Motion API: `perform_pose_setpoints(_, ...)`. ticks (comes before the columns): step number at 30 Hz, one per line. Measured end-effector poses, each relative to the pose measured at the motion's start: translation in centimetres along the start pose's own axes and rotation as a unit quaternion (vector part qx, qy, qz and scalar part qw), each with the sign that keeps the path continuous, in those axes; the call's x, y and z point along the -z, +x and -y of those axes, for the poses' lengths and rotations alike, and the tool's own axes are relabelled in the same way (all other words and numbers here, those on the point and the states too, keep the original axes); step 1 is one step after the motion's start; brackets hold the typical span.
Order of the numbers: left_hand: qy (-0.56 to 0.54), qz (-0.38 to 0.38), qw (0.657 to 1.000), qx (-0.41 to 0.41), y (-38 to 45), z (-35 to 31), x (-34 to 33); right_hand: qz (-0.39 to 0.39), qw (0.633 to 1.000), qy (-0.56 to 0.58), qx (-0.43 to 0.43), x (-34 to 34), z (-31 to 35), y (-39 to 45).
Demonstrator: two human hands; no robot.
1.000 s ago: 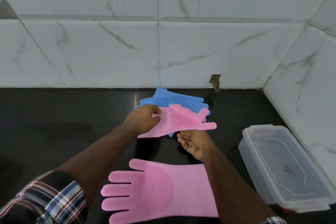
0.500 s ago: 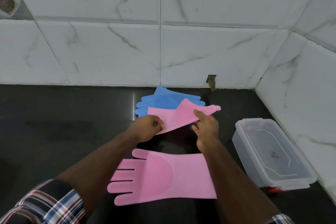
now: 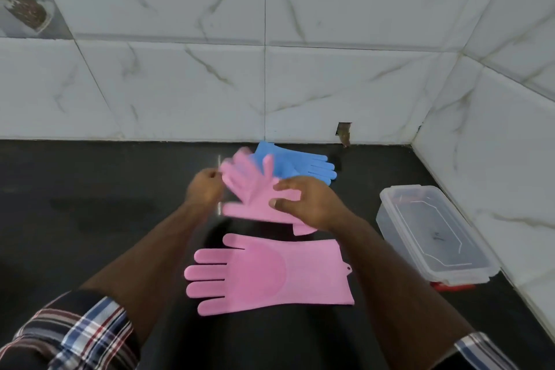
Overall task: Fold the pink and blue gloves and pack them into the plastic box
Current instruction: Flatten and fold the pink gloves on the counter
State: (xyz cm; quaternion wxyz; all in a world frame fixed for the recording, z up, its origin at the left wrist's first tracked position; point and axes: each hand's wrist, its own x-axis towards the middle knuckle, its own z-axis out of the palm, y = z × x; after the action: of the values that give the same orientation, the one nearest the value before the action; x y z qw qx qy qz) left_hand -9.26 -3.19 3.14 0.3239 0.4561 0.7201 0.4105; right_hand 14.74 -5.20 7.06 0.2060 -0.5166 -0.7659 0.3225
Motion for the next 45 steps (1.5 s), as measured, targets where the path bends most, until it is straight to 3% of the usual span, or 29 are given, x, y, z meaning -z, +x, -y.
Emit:
perform_pose_setpoints(4,0.125,-0.052,0.991,0.0,-0.6,3.0,1.6,0.005,0.996,-0.056,-0.075,-1.8,-3.2,-1.1)
perform_pose_setpoints(10,0.264,0.101,0.946,-0.157,-2.4,5.1,1.5,-0.037,0.988,-0.089,-0.117,-2.7,-5.2,-1.3)
perform_pose_setpoints(14,0.365,0.196,0.898,-0.15,-3.0,5.7,1.6,-0.015,0.982,-0.113,-0.152,-3.1,-6.0,-1.4)
perform_pose_setpoints(16,0.403,0.193,0.883,-0.144,-3.2,5.7,1.7,-0.001,0.974,-0.135,-0.182,-3.7,-6.5,-1.6)
perform_pose_setpoints(19,0.428,0.159,0.872,-0.176,-3.3,5.6,1.5,-0.045,0.971,-0.151,-0.18,-4.1,-6.5,-1.7)
perform_pose_setpoints(21,0.41,0.135,0.882,-0.187,-3.4,5.0,1.6,-0.099,0.969,-0.164,-0.157,-3.8,-6.2,-1.6)
perform_pose_setpoints(25,0.289,0.107,0.937,-0.165,-4.0,3.0,2.5,-0.209,0.954,-0.195,-0.087,-2.2,-5.1,-1.6)
perform_pose_setpoints(29,0.202,0.106,0.955,-0.188,-5.4,1.9,4.0,-0.256,0.936,-0.24,-0.035,-0.8,-3.4,-2.7)
perform_pose_setpoints(31,0.171,0.13,0.954,-0.207,-6.5,2.2,4.8,-0.228,0.938,-0.26,-0.034,-0.5,-3.1,-4.0)
perform_pose_setpoints(35,0.135,0.104,0.964,-0.205,-8.1,3.6,5.4,0.02,0.961,-0.254,-0.109,-1.0,-3.5,-6.3)
perform_pose_setpoints(36,0.136,0.091,0.967,-0.196,-8.0,4.0,5.3,0.05,0.965,-0.229,-0.115,-1.5,-3.6,-6.5)
perform_pose_setpoints(39,0.192,0.114,0.955,-0.197,-8.0,5.0,4.4,0.059,0.982,-0.155,-0.095,-3.2,-3.5,-6.7)
perform_pose_setpoints(45,0.334,0.185,0.887,-0.258,-10.4,6.5,2.9,0.089,0.971,-0.204,-0.083,-4.4,-4.9,-6.9)
